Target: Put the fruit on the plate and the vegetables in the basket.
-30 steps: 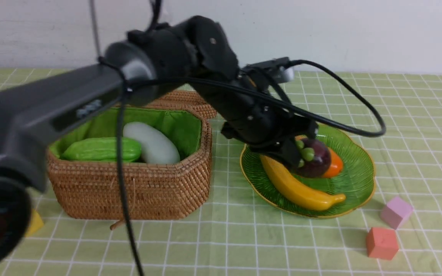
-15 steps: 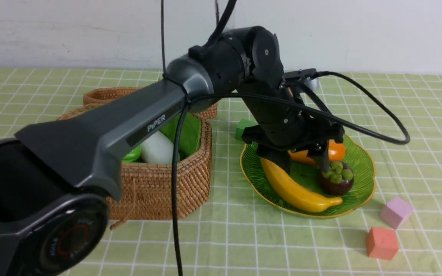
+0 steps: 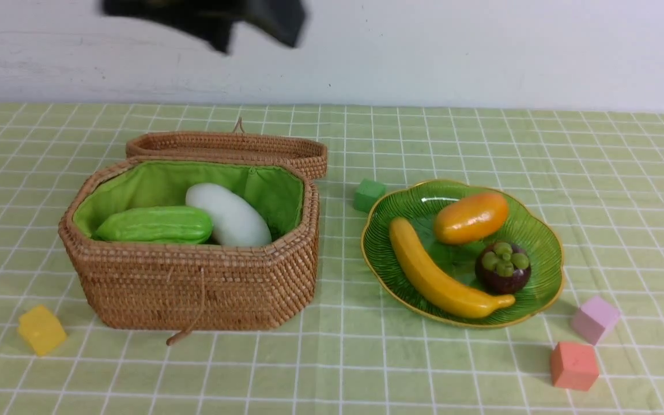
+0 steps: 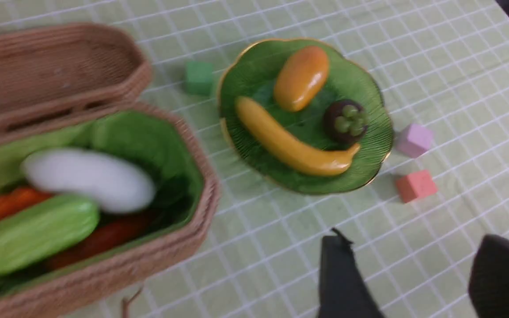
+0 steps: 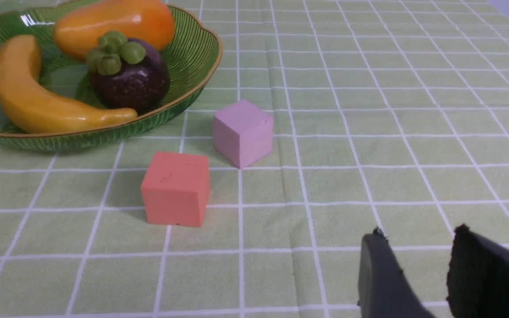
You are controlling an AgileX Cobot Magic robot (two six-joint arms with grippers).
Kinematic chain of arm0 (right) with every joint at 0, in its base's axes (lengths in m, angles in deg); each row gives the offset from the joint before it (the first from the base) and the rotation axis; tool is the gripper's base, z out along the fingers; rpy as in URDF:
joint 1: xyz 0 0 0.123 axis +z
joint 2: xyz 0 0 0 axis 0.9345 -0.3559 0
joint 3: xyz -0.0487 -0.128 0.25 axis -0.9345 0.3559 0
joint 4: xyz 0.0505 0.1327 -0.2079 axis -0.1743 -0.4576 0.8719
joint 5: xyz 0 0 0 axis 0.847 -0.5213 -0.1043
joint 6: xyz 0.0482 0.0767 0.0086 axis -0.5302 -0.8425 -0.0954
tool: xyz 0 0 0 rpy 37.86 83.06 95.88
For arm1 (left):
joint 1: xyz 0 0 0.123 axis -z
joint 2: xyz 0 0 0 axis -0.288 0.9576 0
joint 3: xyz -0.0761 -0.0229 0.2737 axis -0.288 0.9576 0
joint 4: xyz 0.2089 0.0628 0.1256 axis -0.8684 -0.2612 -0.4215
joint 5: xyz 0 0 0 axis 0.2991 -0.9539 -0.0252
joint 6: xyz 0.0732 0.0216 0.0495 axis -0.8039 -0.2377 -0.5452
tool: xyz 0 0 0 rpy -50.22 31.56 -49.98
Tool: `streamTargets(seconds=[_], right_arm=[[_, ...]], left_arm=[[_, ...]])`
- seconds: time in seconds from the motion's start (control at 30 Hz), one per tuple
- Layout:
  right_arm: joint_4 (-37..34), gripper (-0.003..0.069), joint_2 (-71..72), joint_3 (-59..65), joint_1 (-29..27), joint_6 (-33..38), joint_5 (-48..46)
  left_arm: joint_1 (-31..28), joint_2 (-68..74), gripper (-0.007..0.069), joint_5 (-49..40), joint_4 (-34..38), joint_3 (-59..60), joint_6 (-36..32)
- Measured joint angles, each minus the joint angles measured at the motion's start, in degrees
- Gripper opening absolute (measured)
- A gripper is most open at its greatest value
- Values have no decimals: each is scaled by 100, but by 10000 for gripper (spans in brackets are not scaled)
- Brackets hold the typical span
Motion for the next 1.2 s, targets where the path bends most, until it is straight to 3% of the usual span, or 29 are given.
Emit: streamTargets(seconds=[0.13, 0.2, 0.4, 0.67, 0.77, 0.97, 1.2], right_arm=[[0, 239, 0, 0, 0, 0, 0], [0, 239, 0, 0, 0, 0, 0], [0, 239, 0, 0, 0, 0, 0], [0, 239, 0, 0, 0, 0, 0], [0, 240, 0, 0, 0, 0, 0], [0, 240, 5, 0, -5, 0, -22], [0, 240, 5, 0, -5, 0, -29]], left_arm=[[0, -2495, 72, 184, -588, 2322, 629], [0, -3556, -7, 382, -706, 3392, 956], [0, -5102, -13, 536, -607, 4966, 1347], [0, -6380, -13, 1290, -523, 5308, 1347], [0, -7203, -13, 1590, -181, 5436, 1347], [0, -7393, -13, 1900, 509, 5408, 1347], [-4, -7121, -13, 1845, 520, 5408, 1347]])
